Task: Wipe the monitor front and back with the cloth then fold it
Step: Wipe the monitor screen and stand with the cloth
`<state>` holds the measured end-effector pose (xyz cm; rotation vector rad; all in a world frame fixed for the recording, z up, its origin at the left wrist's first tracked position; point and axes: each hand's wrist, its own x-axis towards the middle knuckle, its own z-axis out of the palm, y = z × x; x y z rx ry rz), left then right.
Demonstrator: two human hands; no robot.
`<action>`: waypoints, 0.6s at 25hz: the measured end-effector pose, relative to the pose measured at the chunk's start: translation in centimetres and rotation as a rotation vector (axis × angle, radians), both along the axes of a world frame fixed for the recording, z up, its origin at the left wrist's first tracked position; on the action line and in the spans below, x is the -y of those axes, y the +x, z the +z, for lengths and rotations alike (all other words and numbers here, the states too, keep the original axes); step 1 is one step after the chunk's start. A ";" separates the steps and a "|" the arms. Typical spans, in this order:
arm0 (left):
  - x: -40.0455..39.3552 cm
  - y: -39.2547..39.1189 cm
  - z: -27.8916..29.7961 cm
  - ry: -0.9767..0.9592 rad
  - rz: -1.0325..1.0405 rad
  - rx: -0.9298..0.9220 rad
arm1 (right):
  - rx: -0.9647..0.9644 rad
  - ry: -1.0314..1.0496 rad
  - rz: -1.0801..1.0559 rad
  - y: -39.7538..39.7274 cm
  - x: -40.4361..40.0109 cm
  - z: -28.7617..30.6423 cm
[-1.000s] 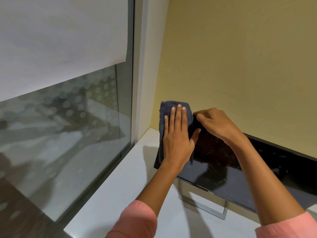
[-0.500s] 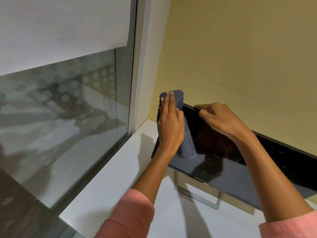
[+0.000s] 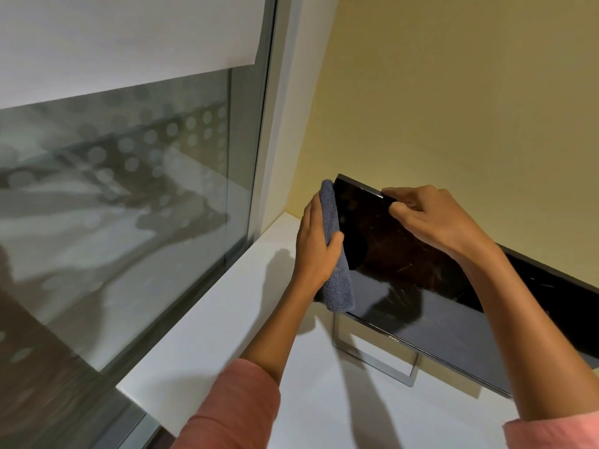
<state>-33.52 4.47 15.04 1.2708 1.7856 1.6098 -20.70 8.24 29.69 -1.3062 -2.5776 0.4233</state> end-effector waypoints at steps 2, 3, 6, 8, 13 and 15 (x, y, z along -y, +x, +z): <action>0.4 0.0 -1.5 -0.063 0.000 -0.017 | -0.005 -0.004 0.004 0.1 -0.1 -0.2; 0.6 0.1 -2.3 -0.086 0.005 -0.020 | -0.003 -0.002 0.004 0.1 -0.2 -0.3; 1.4 0.4 -4.4 -0.141 0.012 -0.027 | 0.003 0.007 -0.003 0.1 -0.2 -0.5; 1.7 0.4 -4.9 -0.124 0.015 -0.028 | 0.006 0.015 -0.014 0.2 -0.1 -0.6; 1.5 0.0 -1.4 0.064 -0.016 0.047 | 0.008 0.025 -0.027 0.4 0.1 -0.8; 0.9 -0.8 -0.3 0.077 -0.023 0.074 | 0.006 0.037 -0.031 0.3 0.2 -0.8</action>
